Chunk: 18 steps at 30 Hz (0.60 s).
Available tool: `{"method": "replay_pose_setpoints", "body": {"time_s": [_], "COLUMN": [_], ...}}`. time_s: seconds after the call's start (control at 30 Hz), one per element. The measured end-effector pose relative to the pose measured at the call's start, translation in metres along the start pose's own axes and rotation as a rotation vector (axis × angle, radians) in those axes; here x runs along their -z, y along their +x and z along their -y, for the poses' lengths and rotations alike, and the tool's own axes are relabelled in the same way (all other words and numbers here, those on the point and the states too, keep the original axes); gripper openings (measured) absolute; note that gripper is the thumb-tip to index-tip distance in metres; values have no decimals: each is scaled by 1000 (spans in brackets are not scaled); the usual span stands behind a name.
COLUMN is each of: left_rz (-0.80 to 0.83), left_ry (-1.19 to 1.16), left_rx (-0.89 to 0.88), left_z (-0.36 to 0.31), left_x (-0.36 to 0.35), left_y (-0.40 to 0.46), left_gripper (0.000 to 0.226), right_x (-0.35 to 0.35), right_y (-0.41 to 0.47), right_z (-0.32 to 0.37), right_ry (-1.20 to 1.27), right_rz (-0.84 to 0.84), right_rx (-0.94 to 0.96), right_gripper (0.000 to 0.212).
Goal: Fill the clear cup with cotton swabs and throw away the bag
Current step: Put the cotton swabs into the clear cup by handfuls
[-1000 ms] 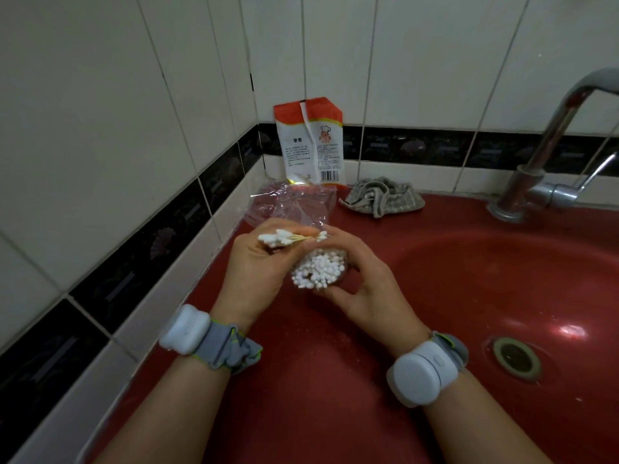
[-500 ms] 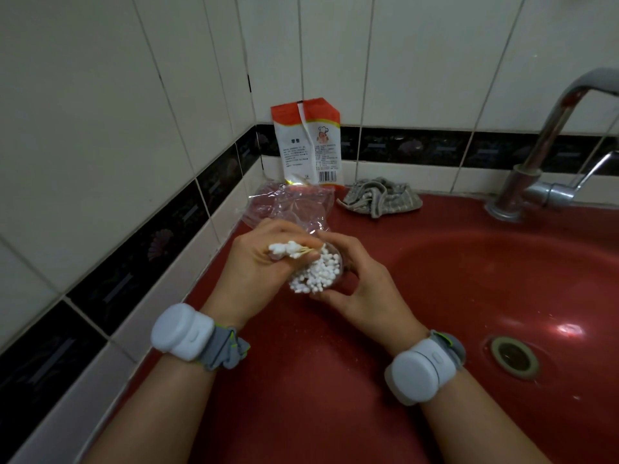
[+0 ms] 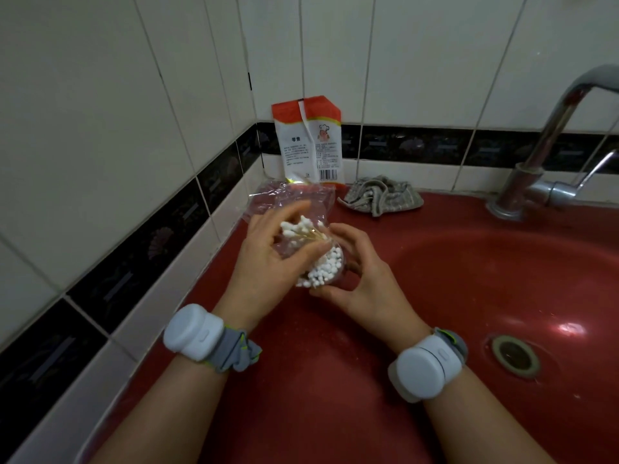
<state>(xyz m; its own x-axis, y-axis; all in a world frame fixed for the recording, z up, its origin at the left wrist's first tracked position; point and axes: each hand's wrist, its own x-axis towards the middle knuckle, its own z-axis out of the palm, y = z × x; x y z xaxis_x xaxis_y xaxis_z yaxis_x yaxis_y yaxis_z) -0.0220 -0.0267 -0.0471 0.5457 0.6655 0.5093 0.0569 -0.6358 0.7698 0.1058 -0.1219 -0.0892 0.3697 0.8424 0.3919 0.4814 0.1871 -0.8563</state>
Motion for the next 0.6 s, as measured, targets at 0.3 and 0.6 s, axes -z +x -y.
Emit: {"method": "replay_pose_setpoints", "body": {"time_s": [0.3, 0.6], "left_rz": [2, 67], "left_ry": [397, 138], "left_rx": [-298, -3], "left_z": [-2, 4], "left_x": [-4, -5], "left_y": [10, 11], "left_gripper": [50, 53], "right_x": [-1, 0], "right_y": [0, 0], "right_z": [2, -2], "right_ry": [-38, -69], "right_rz": [42, 26], "right_rx": [62, 93], "right_gripper": [81, 75]}}
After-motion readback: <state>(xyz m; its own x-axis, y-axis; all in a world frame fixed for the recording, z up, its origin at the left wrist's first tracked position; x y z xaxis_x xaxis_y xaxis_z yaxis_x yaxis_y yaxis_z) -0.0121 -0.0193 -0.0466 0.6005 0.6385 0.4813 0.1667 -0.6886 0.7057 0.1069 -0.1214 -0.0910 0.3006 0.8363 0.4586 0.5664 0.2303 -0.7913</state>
